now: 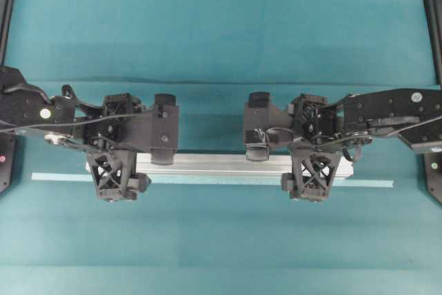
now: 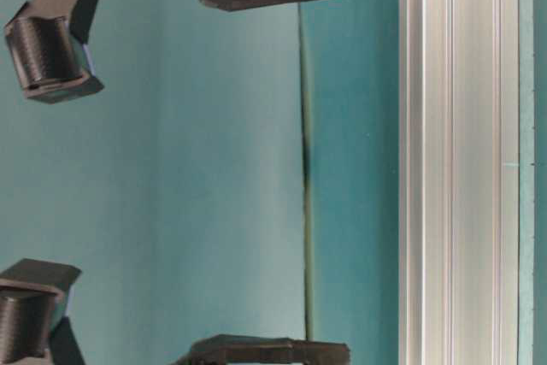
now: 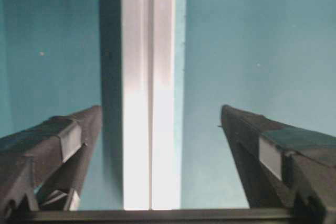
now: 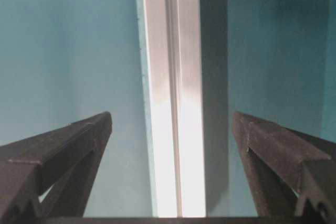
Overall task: Lift the metal rail with both hands.
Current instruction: 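Close both grippers on the silver rail near its ends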
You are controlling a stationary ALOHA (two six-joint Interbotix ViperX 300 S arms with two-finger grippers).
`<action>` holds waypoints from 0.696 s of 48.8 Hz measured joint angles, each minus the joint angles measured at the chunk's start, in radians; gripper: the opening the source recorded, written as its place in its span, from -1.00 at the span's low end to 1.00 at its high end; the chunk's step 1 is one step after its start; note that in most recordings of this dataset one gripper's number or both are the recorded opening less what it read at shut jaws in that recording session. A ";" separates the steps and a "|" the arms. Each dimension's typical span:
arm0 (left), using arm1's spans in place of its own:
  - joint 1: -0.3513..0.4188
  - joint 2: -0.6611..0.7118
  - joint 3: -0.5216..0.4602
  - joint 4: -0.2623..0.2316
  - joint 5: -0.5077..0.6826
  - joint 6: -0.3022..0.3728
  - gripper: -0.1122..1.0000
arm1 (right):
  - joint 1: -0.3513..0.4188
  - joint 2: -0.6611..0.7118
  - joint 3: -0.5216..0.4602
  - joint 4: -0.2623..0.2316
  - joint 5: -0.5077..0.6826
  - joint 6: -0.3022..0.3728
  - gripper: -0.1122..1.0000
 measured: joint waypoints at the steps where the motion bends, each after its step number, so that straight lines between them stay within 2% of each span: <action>1: 0.000 0.000 0.002 0.002 0.002 0.002 0.98 | 0.000 0.002 0.005 0.000 -0.006 0.000 0.93; 16: 0.015 0.052 0.021 0.002 -0.031 0.002 0.98 | -0.002 0.028 0.032 -0.002 -0.061 0.000 0.93; 25: 0.046 0.075 0.028 0.002 -0.091 0.002 0.98 | -0.002 0.054 0.035 -0.028 -0.084 -0.002 0.93; 34: 0.041 0.123 0.032 0.002 -0.126 -0.002 0.98 | -0.003 0.087 0.043 -0.037 -0.121 0.000 0.93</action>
